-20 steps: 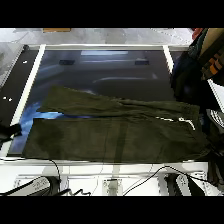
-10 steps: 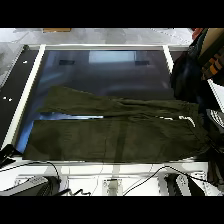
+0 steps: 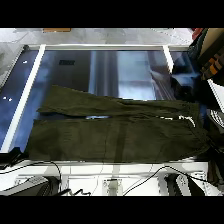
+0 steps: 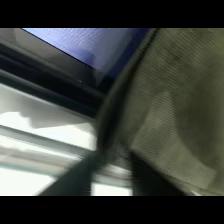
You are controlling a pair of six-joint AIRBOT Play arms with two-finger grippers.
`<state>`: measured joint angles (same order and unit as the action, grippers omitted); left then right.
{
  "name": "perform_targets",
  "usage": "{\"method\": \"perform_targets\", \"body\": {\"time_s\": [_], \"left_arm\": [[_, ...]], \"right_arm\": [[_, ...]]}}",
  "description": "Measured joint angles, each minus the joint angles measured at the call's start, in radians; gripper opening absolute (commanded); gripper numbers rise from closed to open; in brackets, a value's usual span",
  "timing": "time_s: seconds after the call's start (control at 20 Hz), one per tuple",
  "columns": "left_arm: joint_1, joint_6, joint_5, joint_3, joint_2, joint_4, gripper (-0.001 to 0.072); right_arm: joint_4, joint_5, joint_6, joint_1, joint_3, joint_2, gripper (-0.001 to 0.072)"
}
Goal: Fold the clothes and pants, and hang the long-sleeved shirts on hangers.
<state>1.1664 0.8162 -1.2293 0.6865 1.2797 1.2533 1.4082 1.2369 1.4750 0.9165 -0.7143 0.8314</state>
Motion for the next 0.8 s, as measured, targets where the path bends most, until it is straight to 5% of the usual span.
{"method": "perform_targets", "body": {"time_s": [0.5, 0.8], "left_arm": [[-0.064, -0.047, -0.045, 0.281, -0.055, -0.471, 0.0017], [-0.064, -0.054, -0.042, 0.373, -0.138, -0.433, 0.0016]], "right_arm": [[-0.079, 0.187, -0.046, -0.001, -0.234, -0.003, 0.0038], [0.004, 0.350, -0.054, -0.002, -0.396, -0.085, 0.0038]]}}
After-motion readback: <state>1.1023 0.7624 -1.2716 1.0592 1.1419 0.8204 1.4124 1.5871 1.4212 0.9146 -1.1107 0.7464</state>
